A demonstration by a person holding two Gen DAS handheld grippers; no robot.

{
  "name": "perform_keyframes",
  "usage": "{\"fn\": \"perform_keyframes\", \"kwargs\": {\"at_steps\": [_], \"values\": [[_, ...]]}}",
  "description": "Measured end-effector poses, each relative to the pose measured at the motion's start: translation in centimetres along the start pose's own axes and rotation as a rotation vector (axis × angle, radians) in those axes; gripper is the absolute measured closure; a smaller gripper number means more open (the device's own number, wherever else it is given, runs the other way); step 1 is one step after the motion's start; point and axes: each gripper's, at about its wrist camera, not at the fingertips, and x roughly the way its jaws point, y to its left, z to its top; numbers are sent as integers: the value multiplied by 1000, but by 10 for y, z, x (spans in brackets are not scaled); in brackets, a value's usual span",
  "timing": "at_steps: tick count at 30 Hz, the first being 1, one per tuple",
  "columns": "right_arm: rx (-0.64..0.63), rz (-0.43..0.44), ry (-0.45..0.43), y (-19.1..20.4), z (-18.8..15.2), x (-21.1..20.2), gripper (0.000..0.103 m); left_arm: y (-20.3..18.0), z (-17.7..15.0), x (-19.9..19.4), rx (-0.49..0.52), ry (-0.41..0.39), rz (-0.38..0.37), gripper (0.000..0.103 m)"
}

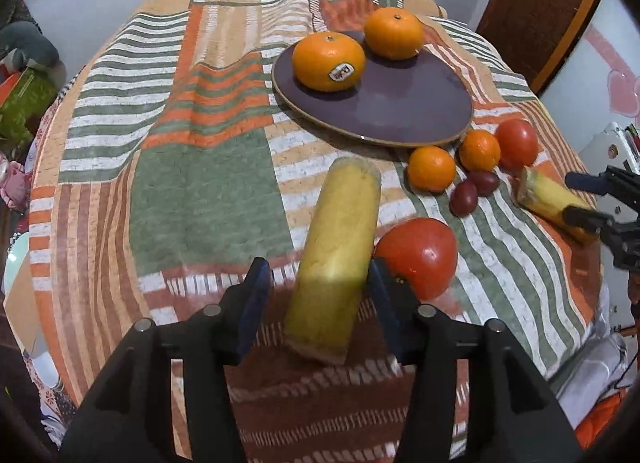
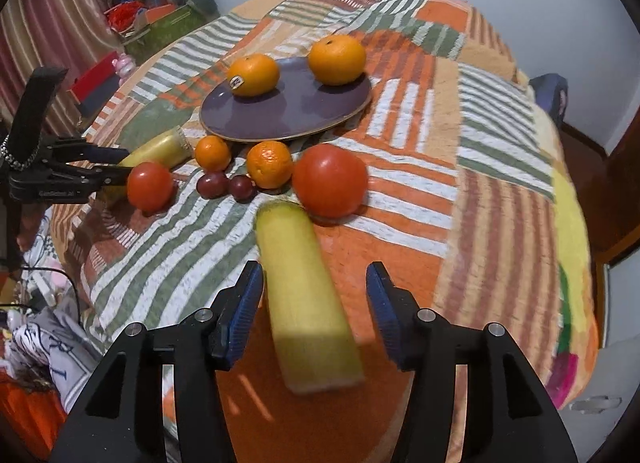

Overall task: Organize fruits
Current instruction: 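Lift the yellow cylinder upright with the right tool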

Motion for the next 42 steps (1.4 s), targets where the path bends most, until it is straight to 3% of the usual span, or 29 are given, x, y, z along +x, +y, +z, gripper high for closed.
{"fn": "perform_keyframes", "kwargs": {"at_steps": [4, 6, 7, 8, 13, 21, 27, 34, 42], "values": [[-25, 31, 24, 9, 5, 13, 52, 4, 5, 6, -43, -10, -1, 52], [-41, 3, 29, 15, 5, 18, 53, 6, 6, 8, -56, -13, -14, 54], [-42, -4, 27, 15, 5, 18, 55, 6, 5, 7, -61, -13, -31, 60], [-41, -9, 24, 15, 4, 17, 61, 7, 4, 6, -65, -13, -36, 60], [-2, 1, 23, 5, -1, 9, 67, 3, -5, -2, -57, -25, -6, 63], [8, -8, 35, 5, -12, -1, 67, 10, -32, -19, -103, -21, -23, 65], [2, -9, 59, 4, -8, 6, 65, 7, -25, -8, -87, 10, -27, 64], [34, -28, 29, 5, -5, 13, 67, 0, -14, 13, -72, -2, 27, 63], [73, -7, -66, 2, 5, -11, 68, 6, -7, -5, -101, -39, 23, 65]]}}
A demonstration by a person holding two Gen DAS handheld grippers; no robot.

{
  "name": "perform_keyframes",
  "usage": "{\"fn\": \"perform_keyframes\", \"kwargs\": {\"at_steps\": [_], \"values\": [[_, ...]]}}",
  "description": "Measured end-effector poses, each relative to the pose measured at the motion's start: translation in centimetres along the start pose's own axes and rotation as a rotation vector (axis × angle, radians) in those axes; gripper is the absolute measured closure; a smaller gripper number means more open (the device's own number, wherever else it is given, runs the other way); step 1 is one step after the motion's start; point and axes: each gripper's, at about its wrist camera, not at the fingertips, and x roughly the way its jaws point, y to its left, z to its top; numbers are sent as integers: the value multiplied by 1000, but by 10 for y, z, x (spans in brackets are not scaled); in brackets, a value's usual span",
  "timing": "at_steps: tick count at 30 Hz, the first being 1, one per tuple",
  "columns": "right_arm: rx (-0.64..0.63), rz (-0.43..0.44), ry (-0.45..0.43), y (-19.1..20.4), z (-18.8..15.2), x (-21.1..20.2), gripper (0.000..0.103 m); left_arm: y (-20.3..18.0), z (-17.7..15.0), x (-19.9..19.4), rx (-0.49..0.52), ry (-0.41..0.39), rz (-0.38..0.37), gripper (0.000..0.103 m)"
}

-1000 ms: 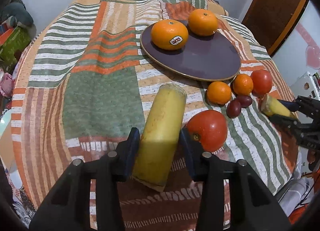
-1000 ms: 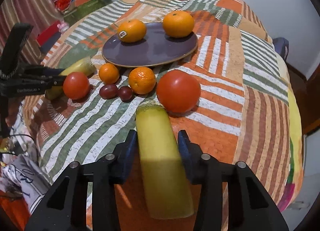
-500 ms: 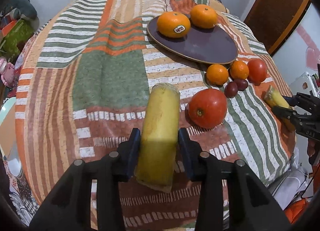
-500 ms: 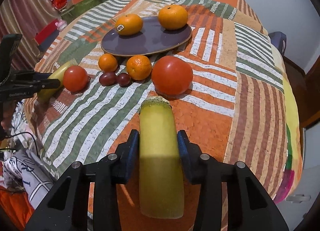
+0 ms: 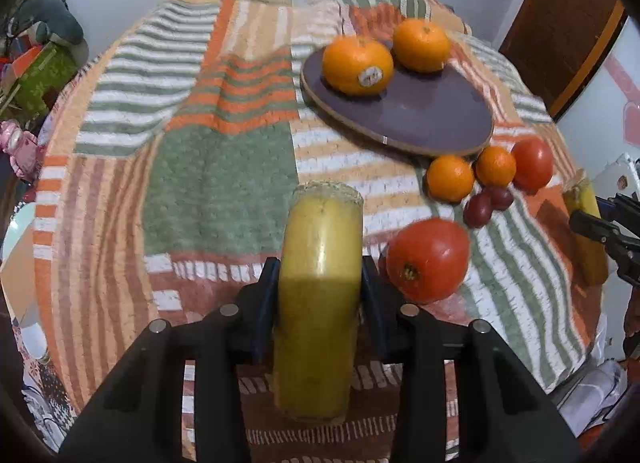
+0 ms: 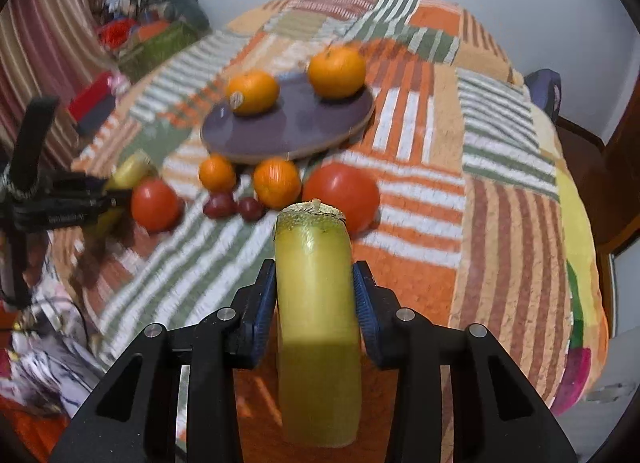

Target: Organize fruits

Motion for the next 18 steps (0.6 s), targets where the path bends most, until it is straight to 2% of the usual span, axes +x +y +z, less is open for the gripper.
{"fn": "perform_keyframes", "kwargs": {"at_steps": [4, 11, 18], "values": [[29, 5, -66, -3, 12, -15, 69, -5, 11, -23, 13, -69, -1, 66], [9, -12, -164, -2, 35, -38, 70, -21, 35, -58, 49, -186, -21, 67], [-4, -15, -238, 0, 57, -50, 70, -32, 60, -65, 56, -239, -49, 67]]}}
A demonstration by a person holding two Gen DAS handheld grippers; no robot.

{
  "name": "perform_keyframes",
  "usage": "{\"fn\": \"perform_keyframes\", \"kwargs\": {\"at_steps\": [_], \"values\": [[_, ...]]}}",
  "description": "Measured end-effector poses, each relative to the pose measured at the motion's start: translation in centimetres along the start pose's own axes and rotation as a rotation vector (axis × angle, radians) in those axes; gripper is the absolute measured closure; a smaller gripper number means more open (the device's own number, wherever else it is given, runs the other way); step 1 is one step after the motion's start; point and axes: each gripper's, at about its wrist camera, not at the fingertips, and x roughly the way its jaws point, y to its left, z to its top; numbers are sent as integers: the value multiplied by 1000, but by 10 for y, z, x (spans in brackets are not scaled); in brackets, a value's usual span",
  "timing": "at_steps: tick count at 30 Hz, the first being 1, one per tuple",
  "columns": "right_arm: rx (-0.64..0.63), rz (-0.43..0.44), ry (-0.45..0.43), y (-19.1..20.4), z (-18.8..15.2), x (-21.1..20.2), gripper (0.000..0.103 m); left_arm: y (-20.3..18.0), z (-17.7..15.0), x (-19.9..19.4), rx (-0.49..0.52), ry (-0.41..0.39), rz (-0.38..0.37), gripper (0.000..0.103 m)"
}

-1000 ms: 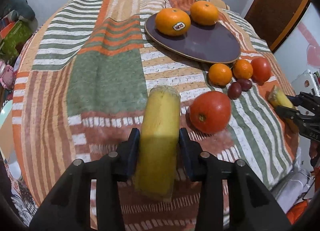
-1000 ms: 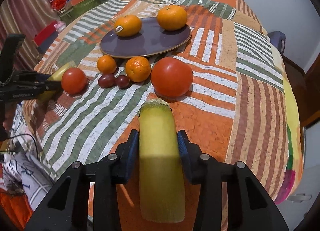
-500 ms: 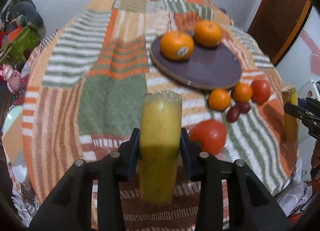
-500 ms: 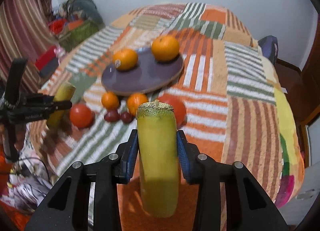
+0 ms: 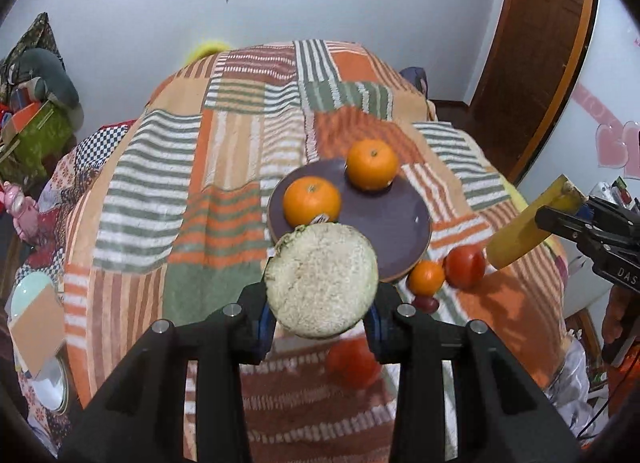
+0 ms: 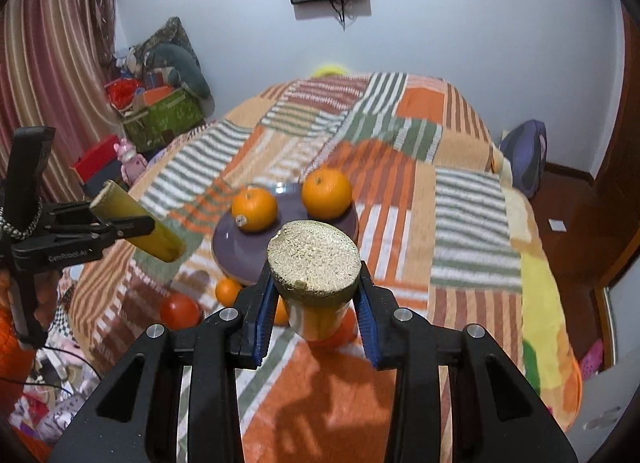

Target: Organize fruits

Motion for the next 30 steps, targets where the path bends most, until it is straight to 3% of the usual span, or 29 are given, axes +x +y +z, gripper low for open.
{"fn": "perform_keyframes", "kwargs": {"at_steps": [10, 30], "values": [[-7, -6, -23, -6, 17, 17, 70, -15, 17, 25, 12, 17, -38, 67], [-72, -3, 77, -4, 31, 83, 70, -47, 36, 100, 67, 140, -153, 67]]}}
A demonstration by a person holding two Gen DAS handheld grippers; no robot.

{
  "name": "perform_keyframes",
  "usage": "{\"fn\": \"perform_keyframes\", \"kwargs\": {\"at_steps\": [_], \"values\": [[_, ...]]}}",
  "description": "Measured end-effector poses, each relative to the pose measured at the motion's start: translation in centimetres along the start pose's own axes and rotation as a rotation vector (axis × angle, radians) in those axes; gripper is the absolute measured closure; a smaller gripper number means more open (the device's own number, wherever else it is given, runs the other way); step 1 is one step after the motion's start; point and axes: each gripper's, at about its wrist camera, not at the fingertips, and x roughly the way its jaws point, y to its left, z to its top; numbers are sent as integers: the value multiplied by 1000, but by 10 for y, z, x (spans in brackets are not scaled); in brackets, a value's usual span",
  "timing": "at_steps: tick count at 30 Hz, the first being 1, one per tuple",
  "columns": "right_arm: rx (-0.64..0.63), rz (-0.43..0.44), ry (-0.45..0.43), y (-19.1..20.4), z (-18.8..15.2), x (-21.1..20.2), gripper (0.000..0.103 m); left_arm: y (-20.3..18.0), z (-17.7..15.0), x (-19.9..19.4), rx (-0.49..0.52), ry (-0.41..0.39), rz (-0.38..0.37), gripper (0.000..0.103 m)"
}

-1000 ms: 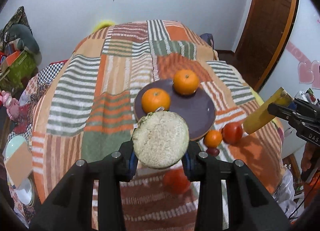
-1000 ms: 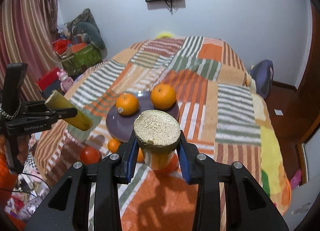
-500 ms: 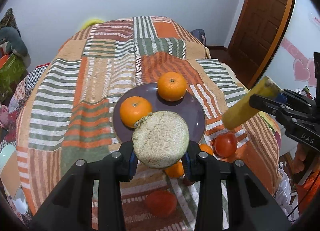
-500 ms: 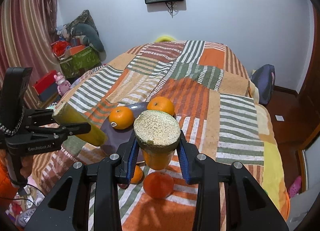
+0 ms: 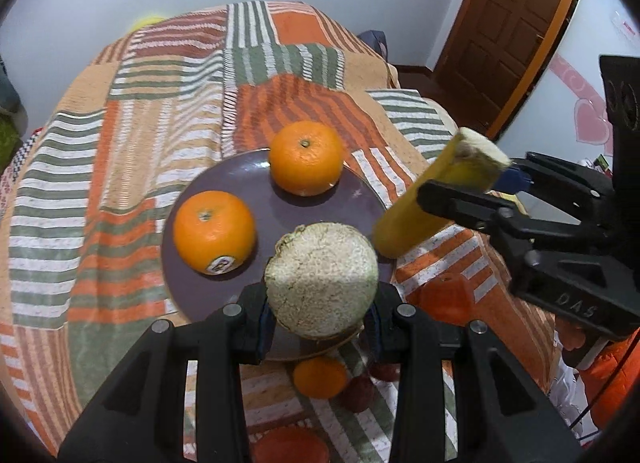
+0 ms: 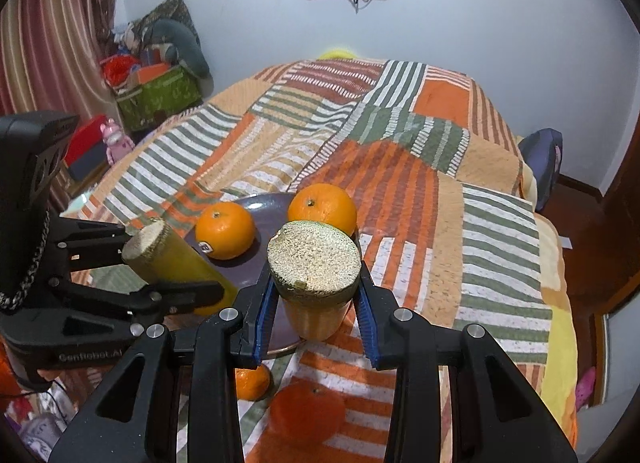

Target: Organize fruits

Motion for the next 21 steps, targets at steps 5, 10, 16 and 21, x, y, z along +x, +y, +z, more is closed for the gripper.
{"fn": "perform_keyframes", "kwargs": {"at_steps": [5, 10, 16, 21], "values": [[-23, -5, 1, 1, 8, 7, 70, 3, 7, 13, 3, -1, -3, 67], [-35, -3, 1, 0, 15, 19, 70, 14, 16, 16, -27, -23, -7, 65], [-38, 13, 15, 3, 25, 38, 69, 27, 23, 25, -54, -28, 29, 60], [20, 86, 37, -10, 26, 50, 69, 25, 28, 28, -15, -40, 55, 60]]}}
